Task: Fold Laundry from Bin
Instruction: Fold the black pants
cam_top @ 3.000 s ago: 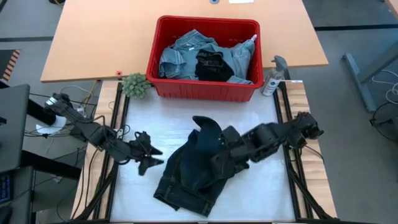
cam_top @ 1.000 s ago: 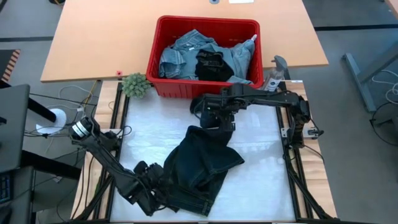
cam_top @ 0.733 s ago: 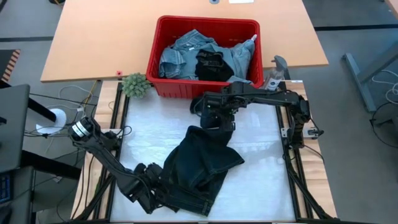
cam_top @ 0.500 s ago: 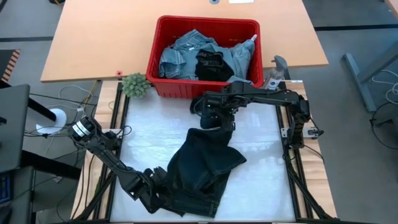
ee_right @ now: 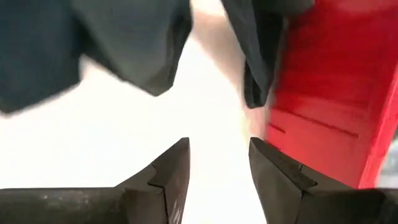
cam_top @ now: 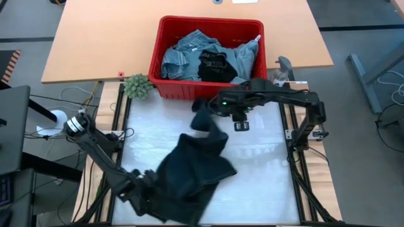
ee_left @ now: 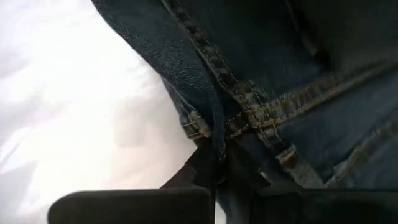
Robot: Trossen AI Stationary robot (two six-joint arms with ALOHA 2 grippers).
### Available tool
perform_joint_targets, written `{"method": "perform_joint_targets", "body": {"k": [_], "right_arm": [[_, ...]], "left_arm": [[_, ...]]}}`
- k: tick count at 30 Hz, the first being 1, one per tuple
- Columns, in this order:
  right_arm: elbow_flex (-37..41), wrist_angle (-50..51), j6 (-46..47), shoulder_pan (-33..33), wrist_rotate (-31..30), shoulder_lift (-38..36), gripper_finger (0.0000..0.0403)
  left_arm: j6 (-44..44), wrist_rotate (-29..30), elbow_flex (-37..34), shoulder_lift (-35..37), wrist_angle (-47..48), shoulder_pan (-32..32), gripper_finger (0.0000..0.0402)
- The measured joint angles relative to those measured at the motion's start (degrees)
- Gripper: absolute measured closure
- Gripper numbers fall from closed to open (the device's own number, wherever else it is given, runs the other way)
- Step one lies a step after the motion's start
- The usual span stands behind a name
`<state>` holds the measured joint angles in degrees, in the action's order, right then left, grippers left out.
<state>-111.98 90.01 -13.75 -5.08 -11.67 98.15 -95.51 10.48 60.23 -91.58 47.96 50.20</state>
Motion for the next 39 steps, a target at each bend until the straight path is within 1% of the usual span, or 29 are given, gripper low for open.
{"method": "perform_joint_targets", "body": {"k": [4, 7, 10, 13, 15, 18, 20, 22, 25, 28, 34, 37, 39], "right_arm": [[0.0, -2.9, -11.3, 2.6, 3.8, -3.4, 0.0214], [-0.1, -10.7, -18.2, 4.5, 4.5, -3.9, 0.0214], [-0.1, -19.5, -21.1, 5.2, 4.5, -2.2, 0.0214], [-0.1, -24.2, -21.0, 3.8, 4.6, 1.1, 0.0214], [-0.1, -24.8, -20.9, 2.4, 6.0, 4.3, 0.0214], [0.0, -23.0, -20.9, -0.6, 11.5, 9.3, 0.0214], [0.0, -20.9, -22.1, -2.7, 13.9, 12.5, 0.0214], [0.0, -18.9, -24.1, -4.7, 14.6, 15.6, 0.0214], [0.0, -18.5, -25.6, -7.4, 15.0, 19.3, 0.0219], [0.0, -18.8, -25.6, -9.2, 18.0, 21.9, 0.0225], [0.0, -19.3, -26.2, -9.6, 17.9, 25.7, 0.0225], [0.0, -20.3, -26.3, -9.4, 17.8, 25.9, 0.0222], [0.0, -22.7, -26.4, -9.3, 17.0, 25.9, 0.0221]], "left_arm": [[-7.3, -1.6, 0.0, 4.3, 10.2, 3.0, 0.0399], [-10.0, -4.2, 0.0, 6.4, 16.2, 4.0, 0.0399], [-10.2, -5.5, 0.0, 7.5, 19.5, 4.3, 0.0400], [-10.2, -6.4, 0.0, 7.6, 21.8, 4.3, 0.0400], [-10.2, -6.7, 0.0, 7.6, 22.2, 4.3, 0.0398], [-10.0, -6.7, 0.0, 7.6, 22.3, 4.3, 0.0396], [-9.5, -7.0, 0.0, 7.6, 22.3, 4.3, 0.0396], [-9.4, -7.3, 0.0, 7.6, 22.3, 4.3, 0.0395], [-10.4, -7.5, 0.0, 7.6, 22.1, 4.3, 0.0395], [-11.6, -7.4, 0.0, 7.6, 21.8, 4.6, 0.0394], [-11.6, -7.1, 0.0, 7.6, 21.8, 4.6, 0.0394], [-11.5, -7.0, 0.0, 7.6, 21.8, 4.6, 0.0394], [-11.5, -7.0, 0.0, 7.6, 21.8, 4.6, 0.0394]]}}
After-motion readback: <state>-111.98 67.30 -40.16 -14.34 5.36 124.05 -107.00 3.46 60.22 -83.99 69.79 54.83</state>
